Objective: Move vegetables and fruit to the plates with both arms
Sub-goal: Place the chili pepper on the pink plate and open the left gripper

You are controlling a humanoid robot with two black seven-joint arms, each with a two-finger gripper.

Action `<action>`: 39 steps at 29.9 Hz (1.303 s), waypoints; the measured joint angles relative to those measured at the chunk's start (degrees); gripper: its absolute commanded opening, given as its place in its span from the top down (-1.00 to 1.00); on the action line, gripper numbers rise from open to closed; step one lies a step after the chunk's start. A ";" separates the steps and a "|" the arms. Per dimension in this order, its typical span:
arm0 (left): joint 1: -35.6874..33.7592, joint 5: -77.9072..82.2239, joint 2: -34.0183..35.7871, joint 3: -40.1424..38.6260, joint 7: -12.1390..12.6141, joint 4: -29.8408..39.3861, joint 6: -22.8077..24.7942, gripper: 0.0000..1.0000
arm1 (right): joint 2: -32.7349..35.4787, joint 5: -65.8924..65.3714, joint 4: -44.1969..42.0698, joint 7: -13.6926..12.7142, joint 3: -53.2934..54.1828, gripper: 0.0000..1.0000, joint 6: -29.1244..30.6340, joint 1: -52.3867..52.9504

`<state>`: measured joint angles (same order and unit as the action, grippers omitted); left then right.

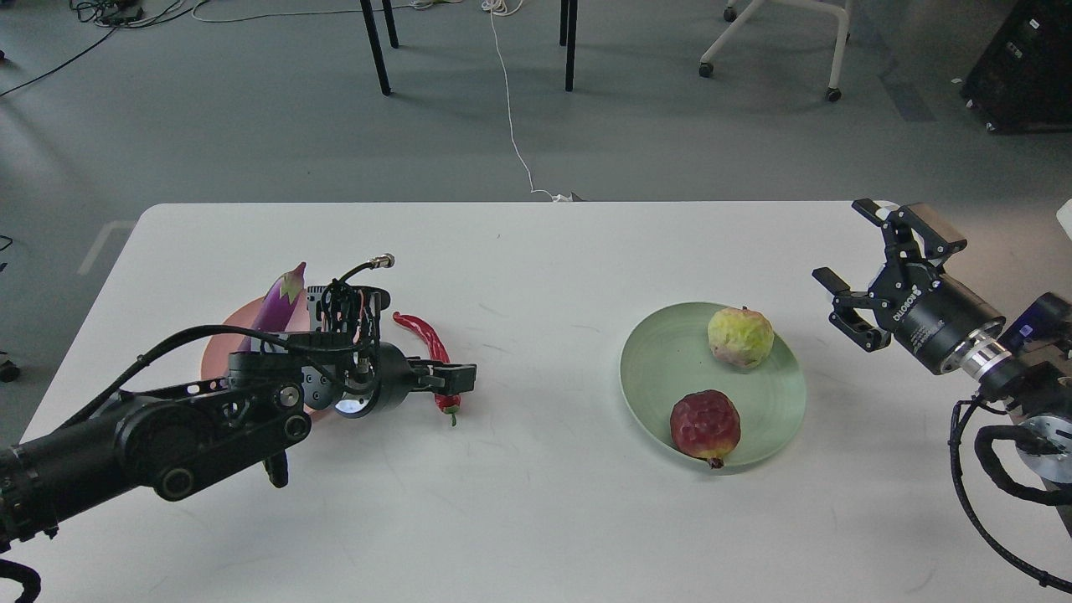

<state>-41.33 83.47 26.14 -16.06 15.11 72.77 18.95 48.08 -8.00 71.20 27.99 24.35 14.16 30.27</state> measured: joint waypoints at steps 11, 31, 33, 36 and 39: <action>-1.61 0.70 -0.16 -0.07 1.84 0.98 0.13 0.66 | -0.09 0.00 0.08 0.00 0.00 -0.93 -0.01 -0.02; -4.67 0.36 25.47 0.01 -7.12 11.72 5.04 -0.15 | -0.70 0.00 0.07 0.02 -0.10 -0.93 -0.01 -0.04; -4.28 0.27 26.12 0.05 -7.50 11.46 5.04 -1.00 | -0.70 0.00 0.07 0.02 -0.09 -0.93 -0.01 -0.04; -4.08 0.22 26.86 0.03 -8.54 11.30 5.06 -1.00 | -0.70 0.00 0.07 0.02 -0.07 -0.94 -0.01 -0.02; -4.23 -0.24 27.09 -0.96 -10.04 11.31 4.94 -1.00 | -0.67 0.00 0.07 0.02 0.09 -0.94 -0.16 0.11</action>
<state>-45.57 83.23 53.23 -17.03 5.07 84.08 23.89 47.41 -8.00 71.28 28.01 24.44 14.00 30.38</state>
